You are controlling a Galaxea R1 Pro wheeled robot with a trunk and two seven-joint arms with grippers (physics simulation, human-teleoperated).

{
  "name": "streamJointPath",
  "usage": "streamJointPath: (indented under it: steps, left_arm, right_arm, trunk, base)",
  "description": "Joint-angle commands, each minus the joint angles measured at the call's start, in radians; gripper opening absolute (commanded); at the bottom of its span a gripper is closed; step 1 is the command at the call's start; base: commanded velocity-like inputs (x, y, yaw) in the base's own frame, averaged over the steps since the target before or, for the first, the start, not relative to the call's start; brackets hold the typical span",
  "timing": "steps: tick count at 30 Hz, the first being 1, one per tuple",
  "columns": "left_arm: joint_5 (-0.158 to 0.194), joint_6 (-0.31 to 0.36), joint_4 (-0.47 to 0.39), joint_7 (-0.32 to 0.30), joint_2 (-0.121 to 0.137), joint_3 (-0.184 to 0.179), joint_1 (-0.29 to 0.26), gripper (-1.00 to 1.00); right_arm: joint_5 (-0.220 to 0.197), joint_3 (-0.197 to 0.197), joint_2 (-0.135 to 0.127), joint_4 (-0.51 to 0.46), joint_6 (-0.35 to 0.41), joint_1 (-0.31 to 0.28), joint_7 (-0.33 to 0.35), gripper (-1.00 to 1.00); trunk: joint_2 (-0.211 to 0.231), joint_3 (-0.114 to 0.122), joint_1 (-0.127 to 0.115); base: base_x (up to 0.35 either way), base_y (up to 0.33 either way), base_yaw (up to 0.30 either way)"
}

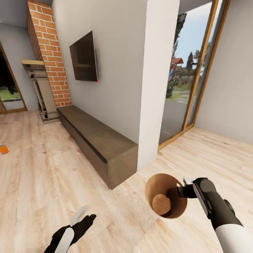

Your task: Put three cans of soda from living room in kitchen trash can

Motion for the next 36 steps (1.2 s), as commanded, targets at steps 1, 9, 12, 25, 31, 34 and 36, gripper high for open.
streamJointPath:
  steps: [1, 9, 12, 25, 31, 34, 36]
  left_arm:
    - [0.0, 0.0, 0.0, 0.001, 0.001, 0.0, 0.0, 1.0]
    - [0.0, 0.0, 0.0, 0.002, 0.001, 0.001, 0.0, 1.0]
    - [0.0, 0.0, 0.0, 0.003, 0.001, 0.002, 0.0, 1.0]
    - [0.0, -0.001, 0.0, 0.002, 0.003, 0.002, 0.001, 1.0]
    - [0.0, 0.0, 0.0, 0.002, 0.003, 0.002, 0.001, 1.0]
    - [0.0, 0.0, 0.001, 0.001, 0.003, 0.002, 0.001, 1.0]
    - [0.002, 0.0, 0.001, 0.001, 0.003, 0.002, 0.001, 1.0]
  right_arm:
    - [-0.017, -0.001, 0.0, 0.0, 0.001, 0.0, 0.004, -1.0]
    - [-0.012, 0.045, 0.001, -0.002, 0.001, 0.002, 0.003, -1.0]
    - [-0.013, 0.059, 0.002, -0.002, 0.001, 0.001, 0.003, -1.0]
    - [-0.01, 0.063, 0.003, -0.002, 0.001, 0.001, 0.003, -1.0]
    - [-0.009, 0.063, 0.002, -0.002, 0.001, 0.001, 0.003, -1.0]
    - [-0.009, 0.064, 0.002, -0.002, 0.001, 0.001, 0.003, -1.0]
    - [-0.009, 0.065, 0.004, -0.001, 0.001, 0.001, 0.003, -1.0]
  trunk:
    - [0.0, 0.0, 0.0]
    - [0.0, 0.0, 0.0]
    - [0.0, 0.0, 0.0]
    - [0.0, 0.0, 0.0]
    - [0.0, 0.0, 0.0]
    - [0.0, 0.0, 0.0]
    - [0.0, 0.0, 0.0]
  base:
    - [-0.206, 0.292, 0.206]
    - [-0.213, 0.288, 0.056]
    - [-0.215, 0.286, 0.016]
    - [-0.177, 0.269, 0.263]
    - [-0.013, 0.042, 0.297]
    - [-0.002, 0.006, 0.298]
    - [-0.001, 0.002, 0.298]
